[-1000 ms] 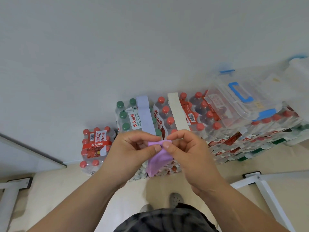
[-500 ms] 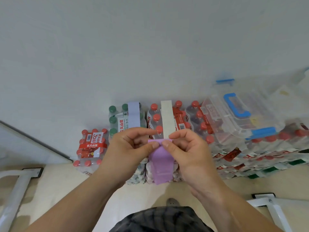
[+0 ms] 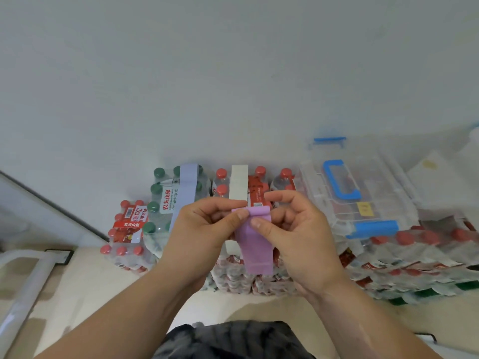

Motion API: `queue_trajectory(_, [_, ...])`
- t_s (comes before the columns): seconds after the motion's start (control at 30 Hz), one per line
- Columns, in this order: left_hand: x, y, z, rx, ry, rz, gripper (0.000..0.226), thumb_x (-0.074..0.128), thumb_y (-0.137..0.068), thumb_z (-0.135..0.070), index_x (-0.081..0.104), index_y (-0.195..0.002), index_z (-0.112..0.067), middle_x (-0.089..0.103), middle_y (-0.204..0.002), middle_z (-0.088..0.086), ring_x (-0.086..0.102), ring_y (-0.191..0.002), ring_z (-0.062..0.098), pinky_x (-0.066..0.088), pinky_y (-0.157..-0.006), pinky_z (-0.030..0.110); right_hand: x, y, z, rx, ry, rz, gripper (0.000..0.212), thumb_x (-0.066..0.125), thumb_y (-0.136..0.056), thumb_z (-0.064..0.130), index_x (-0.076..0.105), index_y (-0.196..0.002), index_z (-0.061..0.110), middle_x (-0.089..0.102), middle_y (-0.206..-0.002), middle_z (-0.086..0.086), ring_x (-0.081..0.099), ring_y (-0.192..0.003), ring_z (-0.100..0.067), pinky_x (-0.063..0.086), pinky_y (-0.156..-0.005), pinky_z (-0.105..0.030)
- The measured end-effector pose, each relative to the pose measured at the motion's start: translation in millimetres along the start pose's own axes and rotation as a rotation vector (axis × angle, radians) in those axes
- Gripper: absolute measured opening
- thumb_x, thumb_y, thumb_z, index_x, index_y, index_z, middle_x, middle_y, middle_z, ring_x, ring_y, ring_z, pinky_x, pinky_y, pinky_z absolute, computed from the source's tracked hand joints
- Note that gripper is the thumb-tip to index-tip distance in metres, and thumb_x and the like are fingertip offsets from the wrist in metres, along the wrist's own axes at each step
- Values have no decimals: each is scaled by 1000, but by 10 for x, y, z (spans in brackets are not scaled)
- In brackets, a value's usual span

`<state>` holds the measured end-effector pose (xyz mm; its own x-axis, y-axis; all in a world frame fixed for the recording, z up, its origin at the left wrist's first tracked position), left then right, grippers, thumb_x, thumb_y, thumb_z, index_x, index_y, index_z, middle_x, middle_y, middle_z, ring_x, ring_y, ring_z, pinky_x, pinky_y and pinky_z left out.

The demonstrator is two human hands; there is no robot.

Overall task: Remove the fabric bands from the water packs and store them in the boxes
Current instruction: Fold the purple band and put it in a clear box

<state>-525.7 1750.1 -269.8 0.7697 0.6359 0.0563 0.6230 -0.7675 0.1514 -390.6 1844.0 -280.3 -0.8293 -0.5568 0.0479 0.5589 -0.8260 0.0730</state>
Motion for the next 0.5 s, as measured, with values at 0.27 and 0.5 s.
queue_trajectory(0.27, [152,-47,-105,31,-24,30,12,77,-73,-8,80,-78,-19,74,-73,9,67,-69,15,55,-66,23,-172,-11,68,-12,-18,-41,15,80,-83,18,71,-96,20,78,-85,-5,75,-84,-25,63,-79,-40])
queue_trajectory(0.5, [214,-53,-102,20,-47,39,18,76,-76,0,80,-80,-18,74,-77,13,68,-73,17,56,-67,24,-228,-59,99,-11,-37,-20,17,76,-86,14,65,-97,19,79,-84,-5,76,-85,-23,60,-81,-32])
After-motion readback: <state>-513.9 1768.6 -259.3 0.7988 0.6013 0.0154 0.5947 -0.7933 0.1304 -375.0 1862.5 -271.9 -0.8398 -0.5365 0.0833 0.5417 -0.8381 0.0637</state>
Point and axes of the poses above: each hand's wrist, its own y-axis away from the middle knuckle, its own x-axis out of the palm, z = x × y, the point moved 10 cm from there along -y, towards the middle knuckle
